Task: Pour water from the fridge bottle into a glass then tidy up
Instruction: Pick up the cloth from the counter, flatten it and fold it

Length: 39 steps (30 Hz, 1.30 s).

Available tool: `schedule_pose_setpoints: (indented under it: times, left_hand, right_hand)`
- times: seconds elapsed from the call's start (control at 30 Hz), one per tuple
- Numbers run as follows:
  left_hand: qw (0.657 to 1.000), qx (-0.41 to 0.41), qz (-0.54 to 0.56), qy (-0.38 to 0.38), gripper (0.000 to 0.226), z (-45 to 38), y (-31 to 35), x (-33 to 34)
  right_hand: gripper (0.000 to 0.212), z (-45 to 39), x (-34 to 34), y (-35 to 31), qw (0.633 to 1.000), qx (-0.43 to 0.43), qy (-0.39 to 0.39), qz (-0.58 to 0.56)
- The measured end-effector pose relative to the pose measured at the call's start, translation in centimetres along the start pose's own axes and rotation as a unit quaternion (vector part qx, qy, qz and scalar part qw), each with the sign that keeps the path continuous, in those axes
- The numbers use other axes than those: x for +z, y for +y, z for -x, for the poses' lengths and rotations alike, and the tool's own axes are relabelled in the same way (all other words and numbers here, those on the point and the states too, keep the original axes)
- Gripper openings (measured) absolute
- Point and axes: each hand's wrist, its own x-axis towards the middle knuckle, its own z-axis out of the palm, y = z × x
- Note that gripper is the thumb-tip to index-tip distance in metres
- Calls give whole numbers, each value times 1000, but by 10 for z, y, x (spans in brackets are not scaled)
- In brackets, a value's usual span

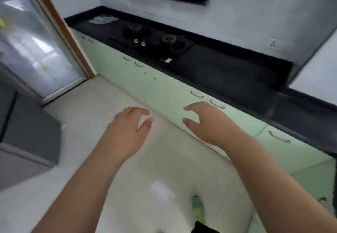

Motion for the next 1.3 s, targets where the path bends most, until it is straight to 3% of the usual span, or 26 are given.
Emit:
schedule_pose_setpoints:
  times: [0.17,0.37,0.57,0.7,0.9,1.3]
  left_hand:
    - [994,-96,-30,35,42,-8,-7,0]
    - [979,-192,-11,71,40,-10,-26,-4]
    - [961,-250,-11,114,39,-34,-68,-1]
    - [951,-289,-44,104,42,-59,-112,-8]
    - [946,-305,-60,86,43,-114,-198,-44]
    - [950,-285,-106,73,45,-228,-336,-158]
  right_hand:
    - [47,-67,-6,-6,996,-84,-38,8]
    - [45,-115,14,-34,979,-178,-97,21]
    - [43,-168,41,-69,968,-212,-136,4]
    - [45,-209,62,-101,965,-220,-137,31]
    - [44,-285,91,-169,961,-221,-140,86]
    - [45,-432,130,-315,968,-227,-88,68]
